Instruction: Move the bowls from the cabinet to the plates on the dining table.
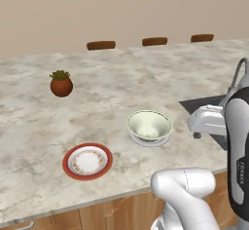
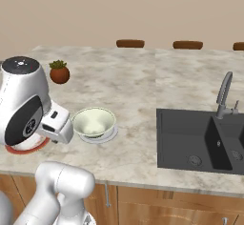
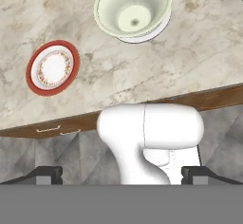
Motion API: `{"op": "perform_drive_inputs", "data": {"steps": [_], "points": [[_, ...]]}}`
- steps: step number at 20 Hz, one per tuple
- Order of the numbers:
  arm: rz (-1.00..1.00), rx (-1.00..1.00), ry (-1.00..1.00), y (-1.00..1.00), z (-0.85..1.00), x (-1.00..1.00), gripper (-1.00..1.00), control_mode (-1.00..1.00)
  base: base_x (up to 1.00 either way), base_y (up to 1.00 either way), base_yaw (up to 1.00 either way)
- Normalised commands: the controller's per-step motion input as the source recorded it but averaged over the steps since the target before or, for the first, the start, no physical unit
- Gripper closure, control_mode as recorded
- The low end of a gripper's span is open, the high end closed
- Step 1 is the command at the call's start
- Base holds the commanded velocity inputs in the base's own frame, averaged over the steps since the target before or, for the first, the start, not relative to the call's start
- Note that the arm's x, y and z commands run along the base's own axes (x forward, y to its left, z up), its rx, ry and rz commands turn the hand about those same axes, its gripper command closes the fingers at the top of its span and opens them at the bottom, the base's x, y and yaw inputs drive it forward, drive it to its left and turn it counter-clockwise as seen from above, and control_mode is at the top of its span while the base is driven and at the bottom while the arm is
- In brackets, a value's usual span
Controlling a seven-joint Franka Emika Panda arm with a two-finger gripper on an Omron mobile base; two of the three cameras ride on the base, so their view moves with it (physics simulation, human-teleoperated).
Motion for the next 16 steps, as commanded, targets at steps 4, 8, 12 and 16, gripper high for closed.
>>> {"op": "perform_drive_inputs", "data": {"steps": [4,8,12,16], "points": [[0.0,0.0,0.0,0.0,0.0,0.0,-1.0,-1.0,0.0,0.0,0.0],[0.0,0.0,0.0,0.0,0.0,0.0,-1.0,-1.0,0.0,0.0,0.0],[0.0,0.0,0.0,0.0,0.0,0.0,-1.0,-1.0,0.0,0.0,0.0],[0.0,0.0,0.0,0.0,0.0,0.0,-1.0,1.0,-0.15,0.0,0.0]]}}
